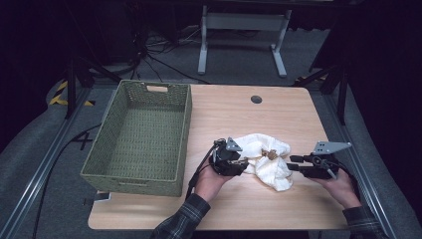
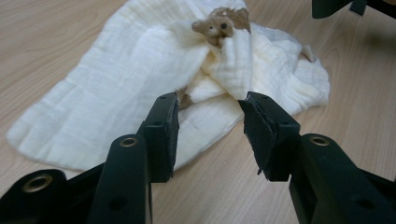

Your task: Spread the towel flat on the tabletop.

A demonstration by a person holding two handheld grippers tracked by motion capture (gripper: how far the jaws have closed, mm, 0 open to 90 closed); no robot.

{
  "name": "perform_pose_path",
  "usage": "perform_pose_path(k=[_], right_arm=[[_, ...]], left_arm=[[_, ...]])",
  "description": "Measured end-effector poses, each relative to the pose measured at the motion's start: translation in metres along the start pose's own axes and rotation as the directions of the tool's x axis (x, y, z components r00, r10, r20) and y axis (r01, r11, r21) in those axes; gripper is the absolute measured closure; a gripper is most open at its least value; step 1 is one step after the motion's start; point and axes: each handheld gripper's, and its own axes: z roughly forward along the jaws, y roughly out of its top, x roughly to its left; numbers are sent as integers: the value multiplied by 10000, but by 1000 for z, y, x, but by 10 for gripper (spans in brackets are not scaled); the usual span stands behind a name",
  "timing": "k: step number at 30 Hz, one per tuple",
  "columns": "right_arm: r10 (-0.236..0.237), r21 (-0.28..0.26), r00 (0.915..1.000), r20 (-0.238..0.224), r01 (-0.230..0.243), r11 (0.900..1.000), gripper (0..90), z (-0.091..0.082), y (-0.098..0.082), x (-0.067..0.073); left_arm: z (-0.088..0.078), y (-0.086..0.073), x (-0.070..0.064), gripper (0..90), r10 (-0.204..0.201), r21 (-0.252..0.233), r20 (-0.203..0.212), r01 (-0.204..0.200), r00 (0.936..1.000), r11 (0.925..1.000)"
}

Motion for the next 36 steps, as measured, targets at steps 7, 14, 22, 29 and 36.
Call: perform_pose_path(k=[7,14,22,29,36], right_arm=[[-182,331,9984,-541,200,9993,626,12,-6,19],[-479,914,9942,-962,568,9942,623,27,-10,31],[-559,1058,9906,-1250,694,9920,588,33,-9,38],[-978,1623,9874,-1240,1174,9797,654,47,-11,49],[-1012,1588,9888,-1094,1178,9803,867,46,-12,47]], left_arm=[[14,-2,-8,568,410,362,159,-416,9990,9985],[29,-5,-11,568,822,701,89,-827,9966,9941],[39,-7,-9,568,1090,1160,-97,-1072,9940,9874],[43,-7,-6,635,1409,1468,-476,-1326,9889,9802],[44,-6,-3,847,1499,1596,-888,-1344,9847,9780]])
